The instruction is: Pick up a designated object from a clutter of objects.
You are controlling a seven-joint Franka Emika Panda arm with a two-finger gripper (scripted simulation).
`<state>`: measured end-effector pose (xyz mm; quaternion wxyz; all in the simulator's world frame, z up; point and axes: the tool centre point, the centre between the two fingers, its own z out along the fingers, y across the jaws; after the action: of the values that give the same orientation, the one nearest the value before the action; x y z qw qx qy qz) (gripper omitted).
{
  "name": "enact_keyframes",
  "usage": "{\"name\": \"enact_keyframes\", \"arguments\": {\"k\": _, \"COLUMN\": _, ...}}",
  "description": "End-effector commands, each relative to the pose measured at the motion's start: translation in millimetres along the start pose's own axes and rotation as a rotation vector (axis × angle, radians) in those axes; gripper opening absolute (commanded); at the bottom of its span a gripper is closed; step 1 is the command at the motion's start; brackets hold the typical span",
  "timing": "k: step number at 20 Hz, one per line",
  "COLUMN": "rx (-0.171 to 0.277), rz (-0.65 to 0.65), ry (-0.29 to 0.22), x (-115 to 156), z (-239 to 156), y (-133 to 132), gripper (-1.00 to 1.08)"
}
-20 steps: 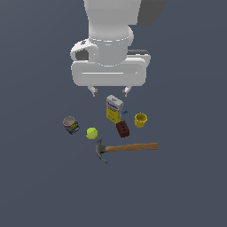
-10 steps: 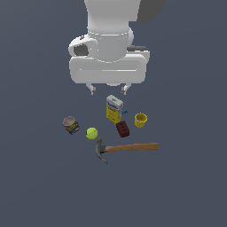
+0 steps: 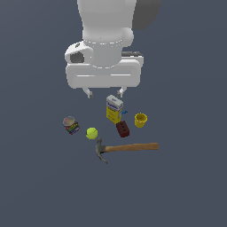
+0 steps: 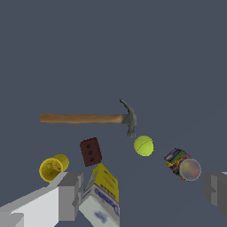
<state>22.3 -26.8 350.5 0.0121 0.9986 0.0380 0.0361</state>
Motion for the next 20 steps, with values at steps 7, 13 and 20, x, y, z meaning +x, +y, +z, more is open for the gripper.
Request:
{"name": "enact_keyframes", "arguments": {"k": 7, "rx": 0.010, "rz": -0.085, "ry": -0.009, "x": -2.5, "z": 31.2, "y": 26.5, "gripper": 1.00}}
{"name": "enact_keyframes", "arguments": {"k": 13, "rx": 0.019, "rz": -0.172, "ry": -0.016, "x": -8.5, "z": 63.2, "y": 54.0, "gripper": 1.00}}
{"name": "enact_keyframes", "arguments": {"k": 20, "rx": 0.029, "rz": -0.275, "ry": -0.024, "x": -20.3, "z": 101.0, "y": 86.8, "gripper": 1.00}}
